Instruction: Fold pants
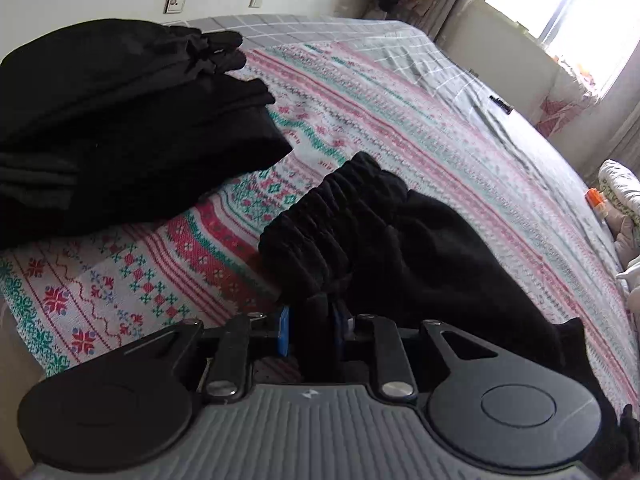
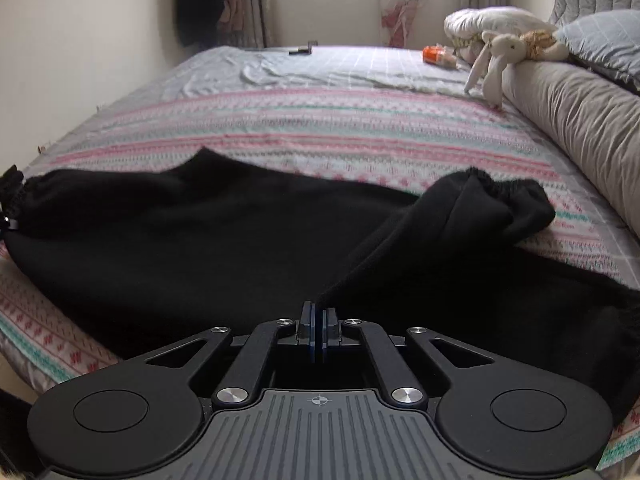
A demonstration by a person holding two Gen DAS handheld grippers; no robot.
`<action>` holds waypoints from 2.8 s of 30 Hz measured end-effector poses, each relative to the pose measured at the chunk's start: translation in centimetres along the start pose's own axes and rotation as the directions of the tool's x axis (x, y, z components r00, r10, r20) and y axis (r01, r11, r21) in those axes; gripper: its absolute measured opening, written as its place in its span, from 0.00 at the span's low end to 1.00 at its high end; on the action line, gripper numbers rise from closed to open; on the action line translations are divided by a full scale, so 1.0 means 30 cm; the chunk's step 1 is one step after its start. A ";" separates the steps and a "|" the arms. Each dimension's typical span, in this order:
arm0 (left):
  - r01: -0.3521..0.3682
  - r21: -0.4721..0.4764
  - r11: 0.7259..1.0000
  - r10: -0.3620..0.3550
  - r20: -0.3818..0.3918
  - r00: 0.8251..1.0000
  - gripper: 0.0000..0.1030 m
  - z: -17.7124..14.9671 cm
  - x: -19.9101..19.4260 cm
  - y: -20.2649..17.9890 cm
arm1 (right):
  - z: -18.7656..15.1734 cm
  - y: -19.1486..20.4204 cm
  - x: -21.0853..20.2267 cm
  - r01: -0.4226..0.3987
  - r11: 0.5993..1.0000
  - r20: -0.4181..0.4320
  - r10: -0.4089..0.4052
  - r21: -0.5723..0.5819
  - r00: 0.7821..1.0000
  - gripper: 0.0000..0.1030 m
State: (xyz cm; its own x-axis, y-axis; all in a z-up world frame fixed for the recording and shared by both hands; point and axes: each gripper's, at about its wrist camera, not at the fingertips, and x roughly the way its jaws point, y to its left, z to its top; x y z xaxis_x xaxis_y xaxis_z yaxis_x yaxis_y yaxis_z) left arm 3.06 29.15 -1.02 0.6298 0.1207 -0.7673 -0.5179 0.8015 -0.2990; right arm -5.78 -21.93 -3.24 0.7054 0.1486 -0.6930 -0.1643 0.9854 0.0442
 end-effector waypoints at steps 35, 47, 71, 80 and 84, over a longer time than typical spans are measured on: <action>0.475 0.463 0.748 -0.375 -0.296 0.878 1.00 -0.569 -0.073 -1.028 | 0.114 -0.607 0.049 0.093 0.963 -0.170 -0.051 0.252 0.984 0.70; 0.678 0.489 0.548 -0.556 -0.392 0.732 0.83 -0.718 0.120 -1.444 | 0.154 -0.820 0.080 0.125 0.925 -0.176 -0.064 0.360 0.982 0.74; 0.835 0.543 0.090 -0.544 -0.675 0.498 0.19 -1.222 -0.110 -1.456 | 0.119 -1.039 0.009 -0.018 0.773 -0.058 0.071 0.635 0.996 0.74; 0.719 0.695 0.002 -0.588 -0.581 0.564 0.64 -1.268 -0.170 -1.393 | 0.059 -1.109 0.002 -0.161 0.625 0.029 0.216 0.764 0.976 0.74; 0.709 0.705 0.028 -0.584 -0.564 0.584 0.67 -1.260 -0.157 -1.373 | 0.067 -1.107 -0.003 -0.210 0.597 0.061 0.261 0.774 0.963 0.76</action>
State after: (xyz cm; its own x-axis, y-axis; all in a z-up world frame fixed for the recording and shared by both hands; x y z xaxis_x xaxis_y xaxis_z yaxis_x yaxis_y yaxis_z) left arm -0.46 -26.58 -6.54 0.3440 -0.7280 -0.5931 0.8397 0.5211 -0.1526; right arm 1.00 -54.49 -3.19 0.6787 0.4052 -0.6125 0.2874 0.6210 0.7292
